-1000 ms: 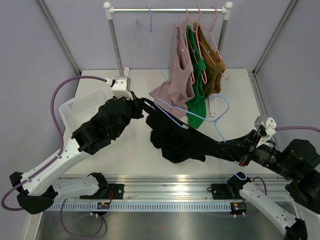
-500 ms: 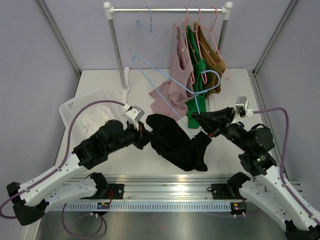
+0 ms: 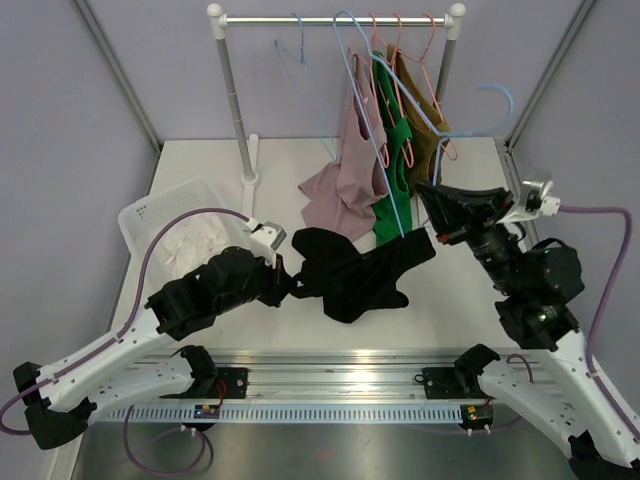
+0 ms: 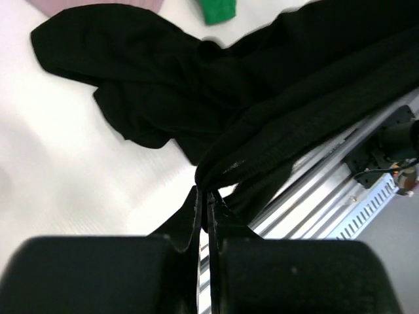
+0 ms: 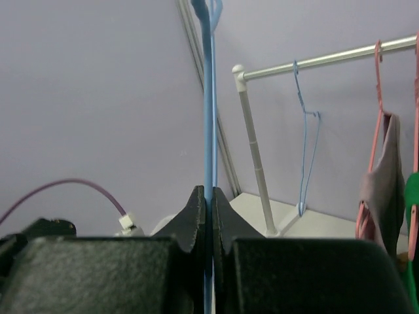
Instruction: Remove the tank top from the hanger
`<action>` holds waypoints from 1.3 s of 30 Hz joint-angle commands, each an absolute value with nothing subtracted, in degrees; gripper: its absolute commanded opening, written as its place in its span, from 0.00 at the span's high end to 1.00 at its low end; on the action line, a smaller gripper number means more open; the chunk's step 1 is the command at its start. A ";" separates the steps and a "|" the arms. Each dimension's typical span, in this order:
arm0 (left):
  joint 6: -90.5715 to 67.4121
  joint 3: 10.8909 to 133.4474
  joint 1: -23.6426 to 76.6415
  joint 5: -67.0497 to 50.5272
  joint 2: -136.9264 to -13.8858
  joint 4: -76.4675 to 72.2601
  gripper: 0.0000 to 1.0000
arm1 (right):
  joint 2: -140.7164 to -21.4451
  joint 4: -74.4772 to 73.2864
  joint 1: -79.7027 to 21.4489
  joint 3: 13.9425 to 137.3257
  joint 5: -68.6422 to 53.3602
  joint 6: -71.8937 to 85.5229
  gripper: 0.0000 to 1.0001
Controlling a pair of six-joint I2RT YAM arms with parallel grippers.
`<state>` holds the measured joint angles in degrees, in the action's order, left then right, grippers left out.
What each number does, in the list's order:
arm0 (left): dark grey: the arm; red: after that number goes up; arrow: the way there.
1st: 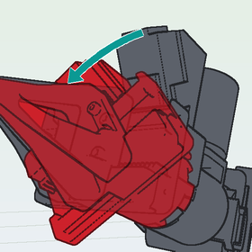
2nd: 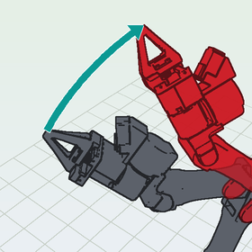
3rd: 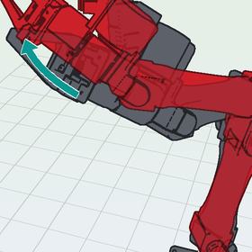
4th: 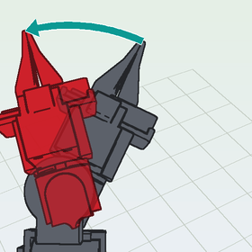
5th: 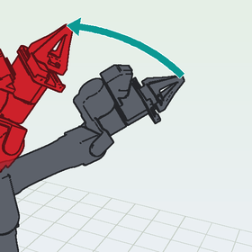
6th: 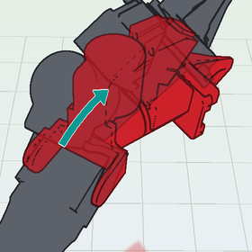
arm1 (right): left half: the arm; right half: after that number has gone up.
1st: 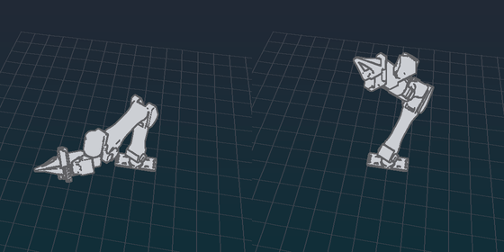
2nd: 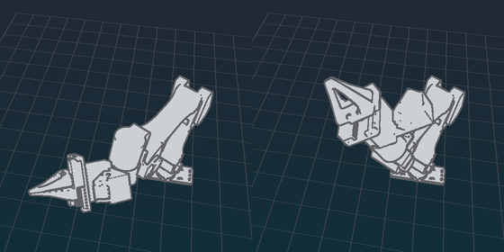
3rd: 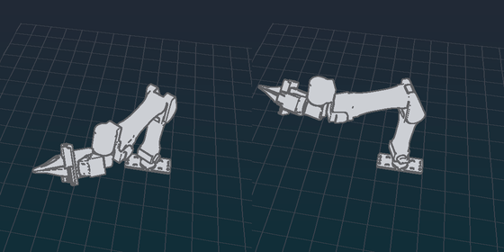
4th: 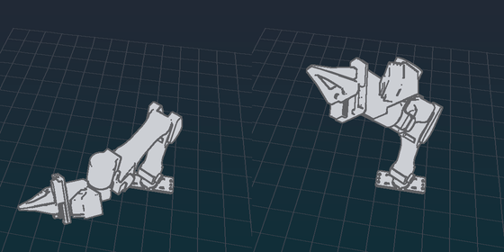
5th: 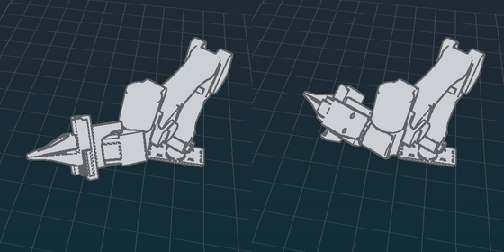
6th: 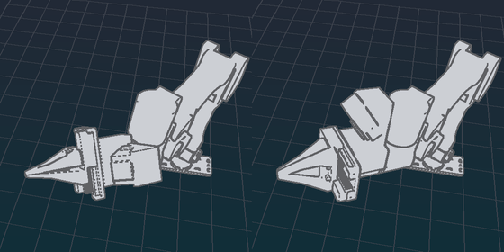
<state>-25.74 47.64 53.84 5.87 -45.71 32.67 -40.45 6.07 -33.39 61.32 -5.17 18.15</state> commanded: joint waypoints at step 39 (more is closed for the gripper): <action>-22.41 54.32 59.15 24.79 -36.83 47.20 0.01 | -73.72 -39.37 -33.84 98.95 14.05 8.27 1.00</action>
